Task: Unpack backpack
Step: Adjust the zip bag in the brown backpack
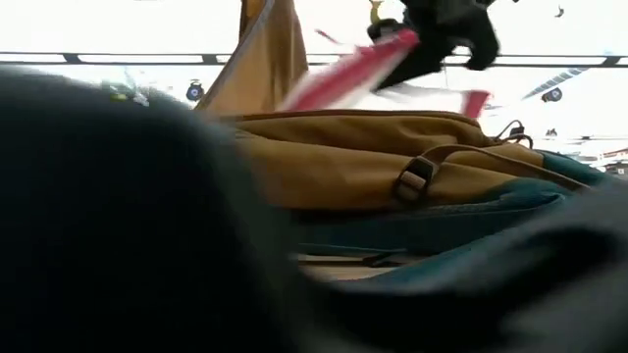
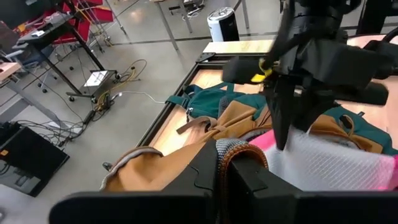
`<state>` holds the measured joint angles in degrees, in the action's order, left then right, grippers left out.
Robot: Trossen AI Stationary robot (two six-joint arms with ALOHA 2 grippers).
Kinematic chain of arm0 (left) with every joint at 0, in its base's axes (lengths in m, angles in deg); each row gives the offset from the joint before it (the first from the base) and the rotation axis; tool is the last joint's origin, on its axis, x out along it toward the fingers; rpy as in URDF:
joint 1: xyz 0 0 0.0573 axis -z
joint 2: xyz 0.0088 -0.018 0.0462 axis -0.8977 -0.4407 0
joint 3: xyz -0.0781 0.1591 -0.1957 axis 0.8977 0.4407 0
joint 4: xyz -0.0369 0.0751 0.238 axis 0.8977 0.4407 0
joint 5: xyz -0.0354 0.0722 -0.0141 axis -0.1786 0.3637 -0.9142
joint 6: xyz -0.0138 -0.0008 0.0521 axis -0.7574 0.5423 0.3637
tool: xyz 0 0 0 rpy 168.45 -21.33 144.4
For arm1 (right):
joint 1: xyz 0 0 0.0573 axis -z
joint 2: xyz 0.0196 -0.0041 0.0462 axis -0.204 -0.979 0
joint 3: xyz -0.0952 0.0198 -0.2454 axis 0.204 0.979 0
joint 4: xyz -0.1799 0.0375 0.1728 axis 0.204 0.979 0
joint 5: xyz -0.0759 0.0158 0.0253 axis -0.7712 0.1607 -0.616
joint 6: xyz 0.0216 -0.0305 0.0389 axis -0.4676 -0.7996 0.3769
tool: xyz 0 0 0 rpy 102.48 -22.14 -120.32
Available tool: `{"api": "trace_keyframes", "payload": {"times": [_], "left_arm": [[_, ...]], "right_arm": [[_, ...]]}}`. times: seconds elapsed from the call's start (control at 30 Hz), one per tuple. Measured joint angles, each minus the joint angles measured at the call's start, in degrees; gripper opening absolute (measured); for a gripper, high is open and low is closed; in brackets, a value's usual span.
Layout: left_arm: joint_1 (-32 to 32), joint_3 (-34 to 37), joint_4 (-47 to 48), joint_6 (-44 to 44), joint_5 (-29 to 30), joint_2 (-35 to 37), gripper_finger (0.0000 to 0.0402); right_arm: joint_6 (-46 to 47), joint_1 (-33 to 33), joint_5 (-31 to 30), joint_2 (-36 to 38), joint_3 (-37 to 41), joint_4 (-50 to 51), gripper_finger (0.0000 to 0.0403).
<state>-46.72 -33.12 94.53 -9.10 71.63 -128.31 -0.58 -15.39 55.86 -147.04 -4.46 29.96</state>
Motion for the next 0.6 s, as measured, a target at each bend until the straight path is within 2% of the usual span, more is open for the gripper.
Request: {"api": "trace_keyframes", "payload": {"times": [0.2,0.33,0.47,0.53,0.6], "left_arm": [[0.0,0.4,0.0,-0.4,0.0,0.0,0.0000],[-0.1,0.4,0.0,-0.2,0.0,0.0,0.0000],[-0.1,0.4,0.5,0.1,0.0,0.0,0.0000],[-0.3,0.4,0.5,0.1,0.0,0.0,0.0000],[-0.5,0.4,0.5,0.1,0.0,0.0,0.0000]], "right_arm": [[8.1,0.1,2.5,0.3,-4.7,23.9,0.0171],[9.9,0.0,9.0,2.3,-9.3,30.4,0.0232],[11.3,0.2,13.7,5.7,-12.6,30.1,0.0258],[10.4,1.4,10.4,6.9,-12.8,26.6,0.0256],[8.4,3.7,6.1,6.7,-11.8,23.9,0.0232]]}}
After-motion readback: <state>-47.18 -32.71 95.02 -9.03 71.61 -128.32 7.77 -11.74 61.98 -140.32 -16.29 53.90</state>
